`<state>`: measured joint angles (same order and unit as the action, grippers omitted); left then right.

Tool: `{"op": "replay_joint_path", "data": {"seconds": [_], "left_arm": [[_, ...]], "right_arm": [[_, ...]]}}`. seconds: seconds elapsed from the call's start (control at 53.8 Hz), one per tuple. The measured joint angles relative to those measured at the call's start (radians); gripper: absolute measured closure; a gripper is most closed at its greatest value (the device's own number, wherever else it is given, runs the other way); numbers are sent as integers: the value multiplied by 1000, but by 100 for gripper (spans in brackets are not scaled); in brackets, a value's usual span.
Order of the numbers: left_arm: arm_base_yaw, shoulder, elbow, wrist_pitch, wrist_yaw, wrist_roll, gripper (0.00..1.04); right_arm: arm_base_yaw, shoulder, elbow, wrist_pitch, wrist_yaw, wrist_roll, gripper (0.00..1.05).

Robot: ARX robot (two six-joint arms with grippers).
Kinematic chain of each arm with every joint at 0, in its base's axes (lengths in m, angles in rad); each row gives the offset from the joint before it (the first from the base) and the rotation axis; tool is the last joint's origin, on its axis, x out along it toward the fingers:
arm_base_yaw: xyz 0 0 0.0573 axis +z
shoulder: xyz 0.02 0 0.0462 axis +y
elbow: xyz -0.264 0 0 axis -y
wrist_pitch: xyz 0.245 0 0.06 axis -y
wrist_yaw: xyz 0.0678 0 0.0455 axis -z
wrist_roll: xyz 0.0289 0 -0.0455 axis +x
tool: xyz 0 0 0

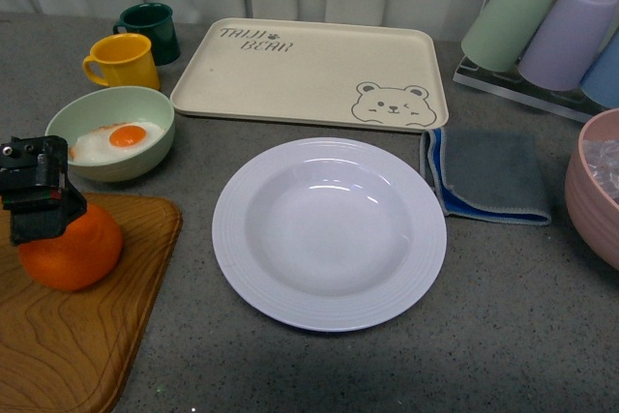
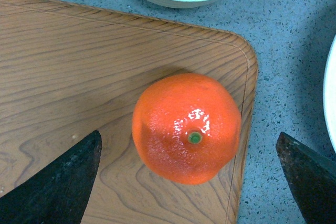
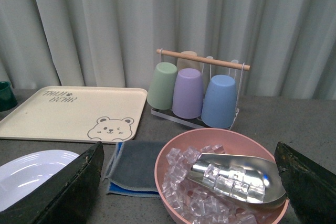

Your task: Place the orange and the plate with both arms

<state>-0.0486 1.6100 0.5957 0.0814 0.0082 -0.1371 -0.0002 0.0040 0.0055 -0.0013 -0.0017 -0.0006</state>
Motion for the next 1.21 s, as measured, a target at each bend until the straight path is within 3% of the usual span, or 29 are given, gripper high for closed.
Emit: {"op": "replay_joint_path", "data": {"seconds": [0.576, 0.669, 0.818, 1.022, 1.208], "left_arm": [[-10, 195, 90, -27, 12, -1, 7], [-10, 199, 96, -26, 15, -7, 25], [-13, 198, 98, -26, 23, -14, 41], [-39, 161, 98, -34, 17, -16, 46], [-131, 78, 130, -50, 18, -12, 46]], "right_arm": [[0, 0, 0, 0, 0, 0, 9], [0, 0, 0, 0, 0, 0, 9], [0, 0, 0, 0, 0, 0, 9], [0, 0, 0, 0, 0, 0, 9], [0, 0, 0, 0, 0, 0, 9]]}}
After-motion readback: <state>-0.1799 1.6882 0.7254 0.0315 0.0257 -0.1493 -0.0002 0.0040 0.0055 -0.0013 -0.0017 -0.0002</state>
